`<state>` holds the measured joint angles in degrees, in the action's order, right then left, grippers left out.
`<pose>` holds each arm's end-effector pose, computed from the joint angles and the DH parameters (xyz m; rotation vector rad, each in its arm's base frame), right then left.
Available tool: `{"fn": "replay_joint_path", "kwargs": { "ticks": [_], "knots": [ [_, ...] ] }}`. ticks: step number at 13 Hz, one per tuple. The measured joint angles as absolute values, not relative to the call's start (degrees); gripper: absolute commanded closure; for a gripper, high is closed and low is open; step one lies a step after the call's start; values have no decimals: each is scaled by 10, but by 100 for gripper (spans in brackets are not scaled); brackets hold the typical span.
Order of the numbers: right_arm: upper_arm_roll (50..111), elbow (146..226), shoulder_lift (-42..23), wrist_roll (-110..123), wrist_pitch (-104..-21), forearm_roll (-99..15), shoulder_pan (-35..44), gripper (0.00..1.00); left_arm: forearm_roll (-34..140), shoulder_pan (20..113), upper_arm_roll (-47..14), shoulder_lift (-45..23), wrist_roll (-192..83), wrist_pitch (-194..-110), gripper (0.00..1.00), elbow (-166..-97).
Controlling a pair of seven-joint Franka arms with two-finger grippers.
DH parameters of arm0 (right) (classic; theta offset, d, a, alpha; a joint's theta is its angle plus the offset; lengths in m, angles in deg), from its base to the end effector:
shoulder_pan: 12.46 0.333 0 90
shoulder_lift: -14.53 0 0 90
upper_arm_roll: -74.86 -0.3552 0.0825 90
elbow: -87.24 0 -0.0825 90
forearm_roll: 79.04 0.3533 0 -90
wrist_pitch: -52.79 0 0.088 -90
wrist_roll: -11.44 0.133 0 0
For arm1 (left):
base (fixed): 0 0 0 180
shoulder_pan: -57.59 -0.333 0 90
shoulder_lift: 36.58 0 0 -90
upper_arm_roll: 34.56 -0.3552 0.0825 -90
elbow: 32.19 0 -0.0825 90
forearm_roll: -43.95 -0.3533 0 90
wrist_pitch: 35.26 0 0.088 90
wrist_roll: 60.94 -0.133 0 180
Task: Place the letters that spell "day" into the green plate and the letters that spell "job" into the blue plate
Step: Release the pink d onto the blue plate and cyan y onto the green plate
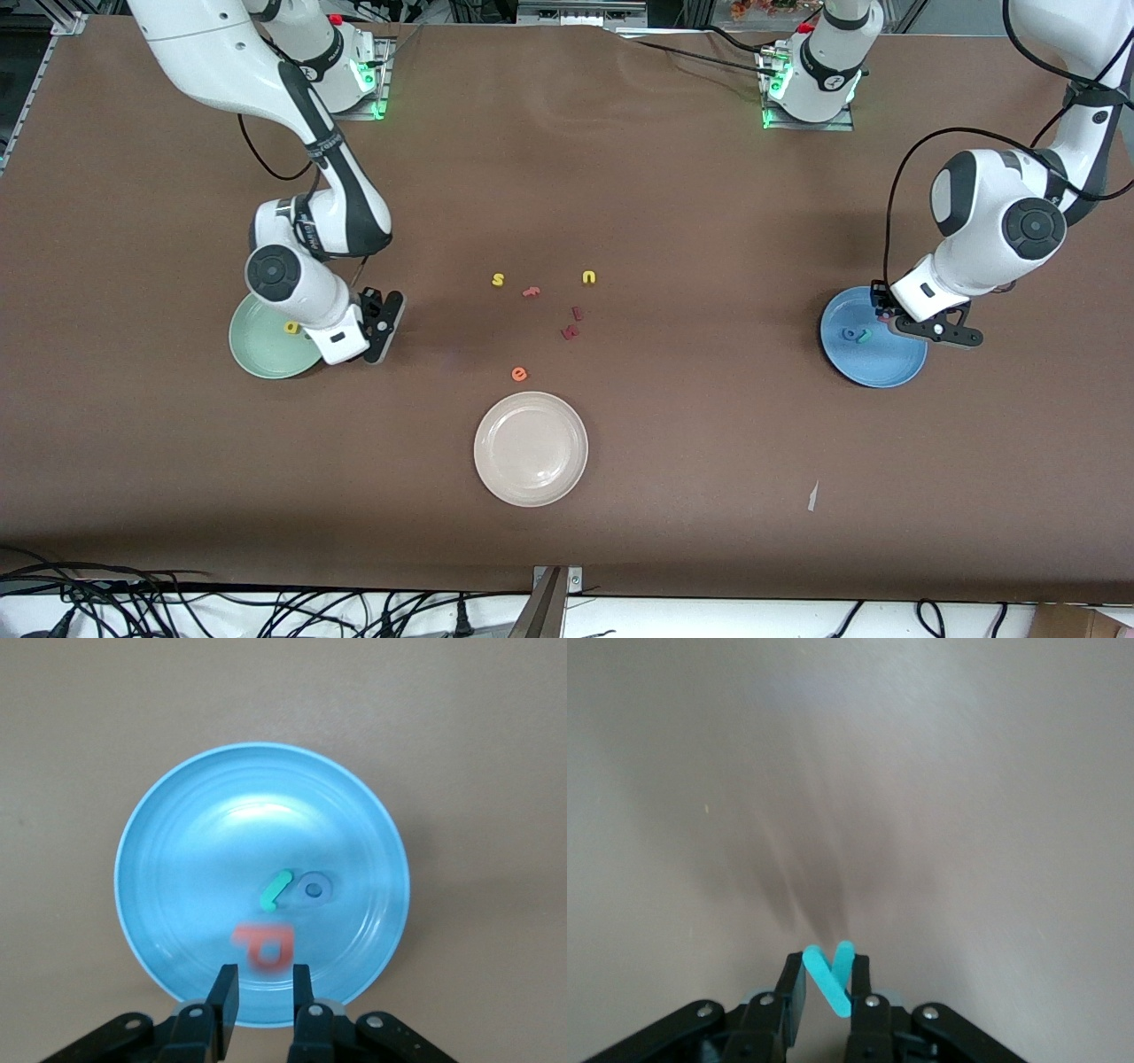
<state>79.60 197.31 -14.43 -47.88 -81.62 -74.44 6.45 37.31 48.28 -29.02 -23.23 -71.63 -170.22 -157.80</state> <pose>0.5951 0.1562 0.2524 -2.5264 -1.7902 0.1028 0.5337 0.0397 0.3091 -3.0756 0.3143 0.1151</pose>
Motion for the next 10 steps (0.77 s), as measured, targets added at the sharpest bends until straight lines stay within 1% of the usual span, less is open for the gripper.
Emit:
{"fn": "replay_joint_path", "kwargs": {
  "ticks": [1, 2, 3, 4, 5, 6, 7, 10],
  "knots": [
    [813, 1966, -134, -478, -786, -744, 64, 100, 373, 483, -292, -232, -717, -1703, 22, -1578],
    [833, 1963, -125, -478, -762, -744, 63, 100, 373, 483, -292, -233, -717, -1703, 5, -1578],
    [854, 1962, -118, -478, -743, -744, 62, 100, 373, 483, -292, -233, -717, -1703, 0, -1578],
    [871, 1963, -115, -478, -731, -744, 60, 100, 373, 483, -292, -234, -717, -1704, 0, -1578],
    [883, 1963, -116, -478, -726, -744, 57, 88, 373, 483, -292, -234, -716, -1705, 0, -1577],
    [891, 1965, -118, -477, -725, -744, 55, 27, 373, 483, -293, -235, -716, -1705, 0, -1577],
    [895, 1967, -122, -473, -725, -743, 53, 0, 373, 483, -293, -236, -716, -1705, 0, -1577],
    [897, 1967, -135, -443, -724, -735, 48, 0, 373, 483, -293, -237, -716, -1707, 0, -1577]
  ]
}}
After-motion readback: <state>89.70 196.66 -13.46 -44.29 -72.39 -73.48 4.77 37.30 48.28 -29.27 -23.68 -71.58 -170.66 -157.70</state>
